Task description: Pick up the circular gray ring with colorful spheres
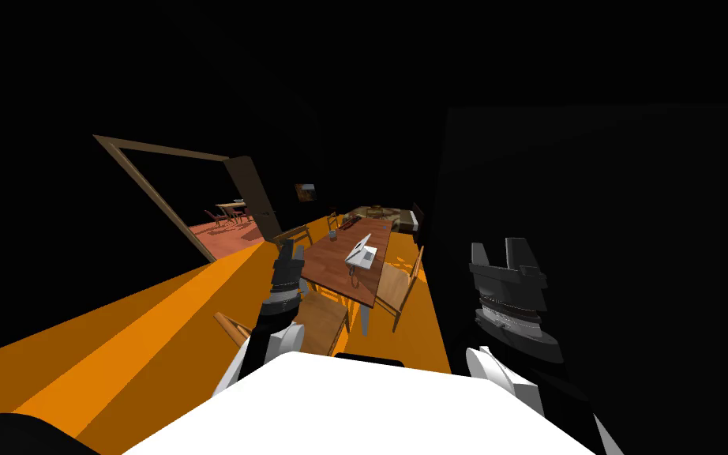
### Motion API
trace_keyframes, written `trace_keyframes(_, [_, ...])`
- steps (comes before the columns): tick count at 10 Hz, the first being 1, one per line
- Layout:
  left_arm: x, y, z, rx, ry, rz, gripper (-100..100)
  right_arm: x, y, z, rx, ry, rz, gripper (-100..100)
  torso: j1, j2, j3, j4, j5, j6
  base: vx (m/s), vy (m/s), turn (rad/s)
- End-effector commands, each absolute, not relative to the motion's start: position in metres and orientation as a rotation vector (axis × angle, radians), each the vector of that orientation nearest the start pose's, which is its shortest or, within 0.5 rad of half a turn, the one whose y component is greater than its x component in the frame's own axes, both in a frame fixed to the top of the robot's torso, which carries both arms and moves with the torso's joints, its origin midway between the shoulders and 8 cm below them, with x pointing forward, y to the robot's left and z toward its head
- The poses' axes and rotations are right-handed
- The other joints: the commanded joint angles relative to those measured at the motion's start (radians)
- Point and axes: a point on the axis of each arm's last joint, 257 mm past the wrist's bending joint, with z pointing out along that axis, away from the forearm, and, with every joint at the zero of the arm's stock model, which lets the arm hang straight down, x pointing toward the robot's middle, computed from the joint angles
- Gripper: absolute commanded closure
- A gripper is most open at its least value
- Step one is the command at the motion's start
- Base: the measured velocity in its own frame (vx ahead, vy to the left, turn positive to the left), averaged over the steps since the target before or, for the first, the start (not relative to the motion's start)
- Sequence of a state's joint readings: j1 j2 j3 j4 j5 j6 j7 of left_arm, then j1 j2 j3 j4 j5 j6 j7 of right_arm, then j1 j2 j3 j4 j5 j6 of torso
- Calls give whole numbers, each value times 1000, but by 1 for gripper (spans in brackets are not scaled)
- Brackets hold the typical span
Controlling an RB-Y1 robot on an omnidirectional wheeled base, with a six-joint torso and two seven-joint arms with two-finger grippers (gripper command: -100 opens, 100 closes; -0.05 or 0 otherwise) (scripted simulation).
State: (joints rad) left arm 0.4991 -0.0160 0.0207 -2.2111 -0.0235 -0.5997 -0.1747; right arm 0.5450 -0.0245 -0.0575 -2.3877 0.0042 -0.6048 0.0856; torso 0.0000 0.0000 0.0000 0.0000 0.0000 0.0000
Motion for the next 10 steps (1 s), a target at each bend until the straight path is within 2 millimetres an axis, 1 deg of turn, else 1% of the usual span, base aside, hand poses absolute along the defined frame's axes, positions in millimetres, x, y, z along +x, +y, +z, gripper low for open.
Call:
trace_keyframes(1, [347,284,3,-575,657,-1132,-100,296,-285,76,456,536,1185,0,0,0,0,0,0,0,4,-39,28])
trace_keyframes(3, [359,285,-11,-602,690,-1156,-100,296,-285,76,457,536,1185,0,-4,-1,0,0,-1,0,8,-87,29])
trace_keyframes(6, [383,289,-39,-663,743,-1198,-100,296,-285,76,457,536,1185,0,-6,-1,-1,0,-1,0,8,-92,39])
trace_keyframes(7, [384,290,-44,-672,751,-1195,-100,296,-285,76,456,536,1186,0,-6,-1,0,0,-1,0,2,-60,13])
trace_keyframes(9, [403,295,-66,-728,788,-1220,-100,296,-285,76,456,536,1185,0,-4,-1,-1,0,-1,0,21,-66,32])
trace_keyframes(10, [404,295,-71,-736,795,-1217,-100,296,-285,76,456,536,1185,0,-4,-2,-1,0,-1,0,14,-58,18])
